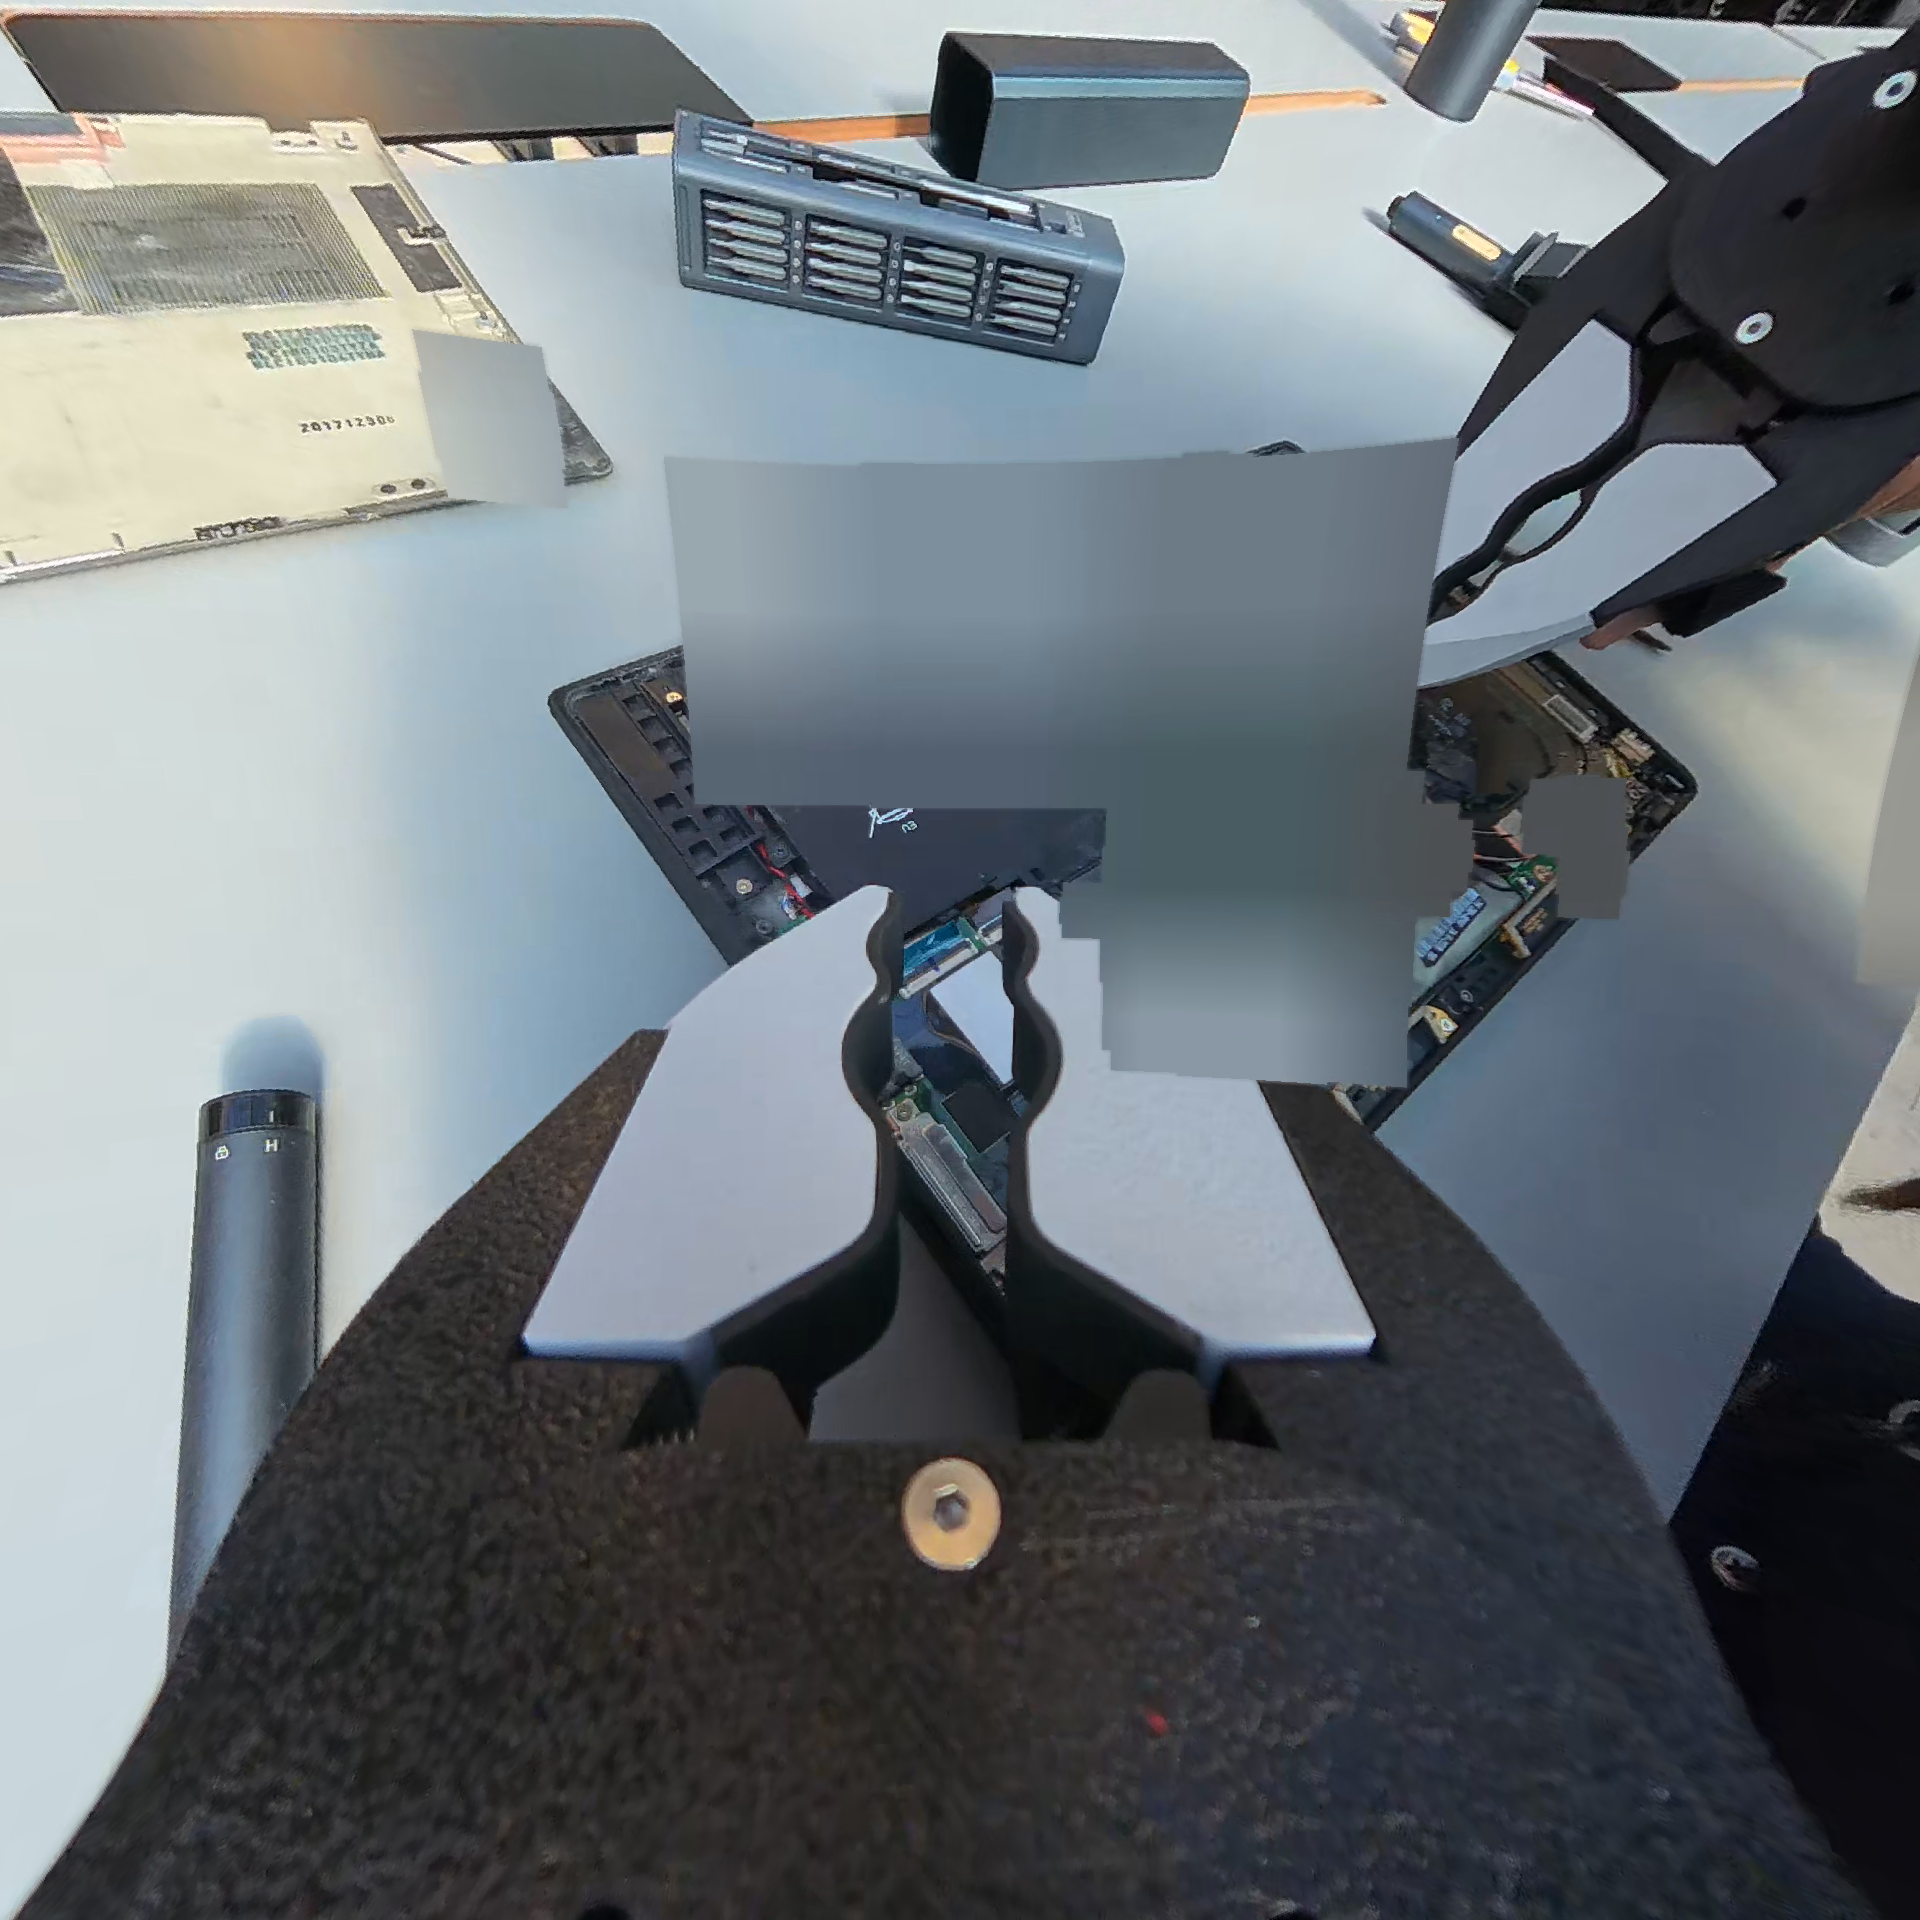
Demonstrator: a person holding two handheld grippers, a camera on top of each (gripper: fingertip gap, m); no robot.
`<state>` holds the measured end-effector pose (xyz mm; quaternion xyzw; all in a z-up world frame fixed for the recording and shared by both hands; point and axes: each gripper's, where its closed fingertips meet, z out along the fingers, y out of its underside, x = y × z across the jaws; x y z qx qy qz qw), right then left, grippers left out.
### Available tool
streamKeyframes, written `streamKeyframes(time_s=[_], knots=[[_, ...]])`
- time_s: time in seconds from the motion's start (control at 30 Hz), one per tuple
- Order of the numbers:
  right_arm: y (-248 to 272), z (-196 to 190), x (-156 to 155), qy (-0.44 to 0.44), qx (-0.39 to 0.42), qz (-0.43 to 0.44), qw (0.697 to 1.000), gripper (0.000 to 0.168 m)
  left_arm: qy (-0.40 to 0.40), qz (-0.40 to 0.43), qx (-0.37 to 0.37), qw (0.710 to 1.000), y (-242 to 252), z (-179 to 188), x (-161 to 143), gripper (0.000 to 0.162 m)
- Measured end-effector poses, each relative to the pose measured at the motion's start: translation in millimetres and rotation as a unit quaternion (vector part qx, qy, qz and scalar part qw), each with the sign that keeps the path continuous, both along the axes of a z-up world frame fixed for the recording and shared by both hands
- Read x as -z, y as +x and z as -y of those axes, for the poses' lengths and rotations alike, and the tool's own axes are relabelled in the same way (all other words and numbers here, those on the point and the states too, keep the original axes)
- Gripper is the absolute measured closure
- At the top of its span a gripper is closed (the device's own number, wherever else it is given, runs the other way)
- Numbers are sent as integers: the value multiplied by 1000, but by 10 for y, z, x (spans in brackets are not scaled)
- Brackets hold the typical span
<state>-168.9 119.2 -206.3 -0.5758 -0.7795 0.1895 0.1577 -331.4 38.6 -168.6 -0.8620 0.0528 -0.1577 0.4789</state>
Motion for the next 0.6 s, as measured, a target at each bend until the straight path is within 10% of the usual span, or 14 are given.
streamKeyframes(time_s=[0.6], knots=[[12, 10, 85, -11, -16, 42, 999, 165, -1, 14, -7, 1000, -136, -33, 70, 147]])
